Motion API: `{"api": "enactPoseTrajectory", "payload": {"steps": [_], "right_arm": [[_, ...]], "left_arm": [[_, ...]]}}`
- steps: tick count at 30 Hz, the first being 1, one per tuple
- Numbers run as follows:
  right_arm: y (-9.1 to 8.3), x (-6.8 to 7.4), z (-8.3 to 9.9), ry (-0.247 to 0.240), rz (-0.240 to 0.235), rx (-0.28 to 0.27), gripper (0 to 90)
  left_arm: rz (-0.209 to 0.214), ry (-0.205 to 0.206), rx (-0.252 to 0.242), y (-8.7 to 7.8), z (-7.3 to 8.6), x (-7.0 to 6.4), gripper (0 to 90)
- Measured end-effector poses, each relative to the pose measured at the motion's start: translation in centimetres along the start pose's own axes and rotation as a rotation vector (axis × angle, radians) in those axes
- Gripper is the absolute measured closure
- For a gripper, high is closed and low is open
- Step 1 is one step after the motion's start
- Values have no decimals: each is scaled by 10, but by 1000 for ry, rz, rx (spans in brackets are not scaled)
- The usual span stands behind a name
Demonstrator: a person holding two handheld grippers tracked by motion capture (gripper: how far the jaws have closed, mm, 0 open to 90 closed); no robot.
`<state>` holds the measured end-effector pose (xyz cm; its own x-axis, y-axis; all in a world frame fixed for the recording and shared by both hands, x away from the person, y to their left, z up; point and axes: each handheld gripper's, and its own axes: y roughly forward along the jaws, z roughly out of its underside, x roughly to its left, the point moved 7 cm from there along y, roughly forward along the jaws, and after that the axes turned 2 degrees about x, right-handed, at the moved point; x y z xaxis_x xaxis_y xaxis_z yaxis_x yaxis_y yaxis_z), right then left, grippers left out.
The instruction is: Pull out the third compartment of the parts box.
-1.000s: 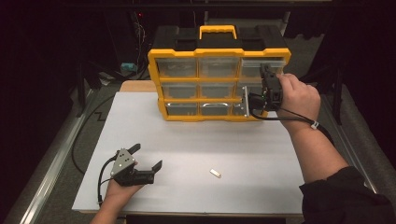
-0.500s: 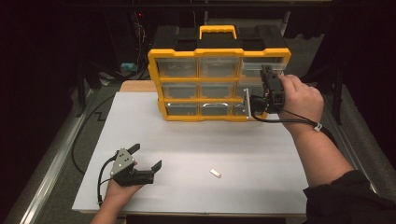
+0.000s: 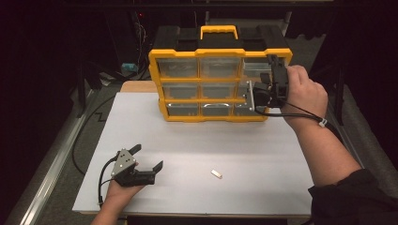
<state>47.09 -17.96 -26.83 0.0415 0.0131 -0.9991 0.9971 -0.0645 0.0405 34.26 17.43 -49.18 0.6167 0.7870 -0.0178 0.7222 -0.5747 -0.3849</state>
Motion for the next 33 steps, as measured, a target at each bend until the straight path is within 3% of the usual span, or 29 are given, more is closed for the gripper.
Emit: {"api": "enactPoseTrajectory", "payload": {"steps": [4,9,14,22,33], "right_arm": [[2,1,-1,-13,-34,16,369],[5,3,-1,-26,-83,37,504],[7,2,2,-32,-96,54,591],[6,3,5,-38,-93,62,700],[6,4,5,-46,-80,60,782]], "left_arm": [[0,2,-8,-1,-1,0,2],[1,3,-6,-1,-1,0,2],[2,3,-8,-1,-1,0,2],[3,4,-7,-1,-1,-1,2],[4,5,-7,-1,-1,-1,2]]}}
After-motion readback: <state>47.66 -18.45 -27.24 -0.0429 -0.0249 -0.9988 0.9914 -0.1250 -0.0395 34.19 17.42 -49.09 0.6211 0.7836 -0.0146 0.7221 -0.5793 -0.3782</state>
